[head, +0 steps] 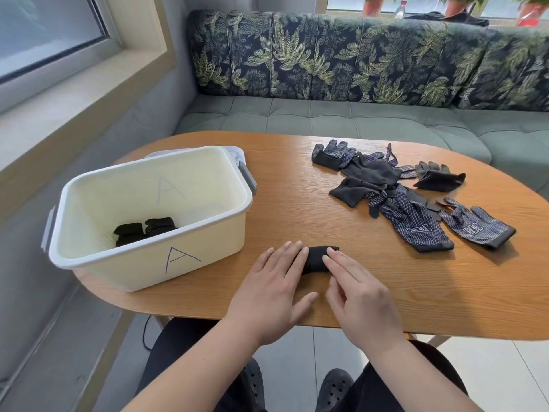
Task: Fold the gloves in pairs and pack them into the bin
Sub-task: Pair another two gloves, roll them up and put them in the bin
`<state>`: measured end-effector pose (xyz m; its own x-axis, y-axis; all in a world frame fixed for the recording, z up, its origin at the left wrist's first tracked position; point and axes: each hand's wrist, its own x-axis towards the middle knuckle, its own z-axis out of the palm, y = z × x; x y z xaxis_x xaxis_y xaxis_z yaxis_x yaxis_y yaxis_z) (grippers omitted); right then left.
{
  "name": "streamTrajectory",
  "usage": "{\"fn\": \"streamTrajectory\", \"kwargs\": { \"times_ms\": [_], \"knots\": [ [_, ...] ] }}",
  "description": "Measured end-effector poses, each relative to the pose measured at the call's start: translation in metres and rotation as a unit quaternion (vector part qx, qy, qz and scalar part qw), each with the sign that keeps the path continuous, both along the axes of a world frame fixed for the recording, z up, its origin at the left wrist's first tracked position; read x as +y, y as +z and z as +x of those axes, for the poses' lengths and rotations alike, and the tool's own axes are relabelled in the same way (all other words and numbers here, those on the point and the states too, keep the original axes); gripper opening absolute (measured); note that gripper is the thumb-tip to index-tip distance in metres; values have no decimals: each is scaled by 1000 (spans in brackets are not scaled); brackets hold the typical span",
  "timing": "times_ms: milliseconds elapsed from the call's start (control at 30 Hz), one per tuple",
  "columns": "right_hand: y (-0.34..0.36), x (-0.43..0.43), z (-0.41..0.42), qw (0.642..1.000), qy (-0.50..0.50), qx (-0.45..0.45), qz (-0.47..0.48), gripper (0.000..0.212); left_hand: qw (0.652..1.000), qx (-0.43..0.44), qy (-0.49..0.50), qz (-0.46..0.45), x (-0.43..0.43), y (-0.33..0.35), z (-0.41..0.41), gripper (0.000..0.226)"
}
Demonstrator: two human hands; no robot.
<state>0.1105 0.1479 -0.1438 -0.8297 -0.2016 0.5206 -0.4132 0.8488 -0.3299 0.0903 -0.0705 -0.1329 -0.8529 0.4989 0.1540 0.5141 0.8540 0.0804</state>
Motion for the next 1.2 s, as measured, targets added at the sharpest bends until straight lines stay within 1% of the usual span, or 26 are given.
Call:
{"fn": "streamTrajectory", "kwargs": {
  "times_ms": [67, 133, 267, 367, 467, 667, 767, 867, 1133, 1200],
  "knots": [
    [-2, 0, -1, 1000, -9, -12, 4, 43, 1000, -6, -4, -9, 1, 2, -1, 83],
    [-4, 0, -2, 1000, -13, -13, 10, 41, 1000, 12, -13, -8, 0, 2, -1, 82],
    [-4, -1, -2, 1000, -11, -15, 18, 43, 996, 53, -57, 31, -3, -3, 4, 73],
    [0, -1, -1, 999, 10, -7, 33, 48, 996, 38, -56, 53, -3, -6, 4, 72],
    [1, 1, -4, 998, 32, -26, 47, 52, 997, 30, -49, 57, -2, -9, 2, 74],
    [-2, 0, -11, 997, 18, -58, 51, 53, 997, -2, -34, 76, 0, -5, -3, 74],
    [0, 0, -9, 997, 20, -61, 44, 52, 996, -7, -38, 77, -1, -2, -1, 75],
    [3, 1, -5, 997, 30, -61, 44, 52, 996, 8, -49, 73, -2, -1, 3, 75],
    [10, 5, -8, 992, 26, -120, 19, 53, 996, -6, -43, 82, -2, 2, 2, 73],
    [13, 5, -7, 991, 20, -130, 14, 52, 994, -19, -30, 106, -4, 6, 2, 71]
  ]
}}
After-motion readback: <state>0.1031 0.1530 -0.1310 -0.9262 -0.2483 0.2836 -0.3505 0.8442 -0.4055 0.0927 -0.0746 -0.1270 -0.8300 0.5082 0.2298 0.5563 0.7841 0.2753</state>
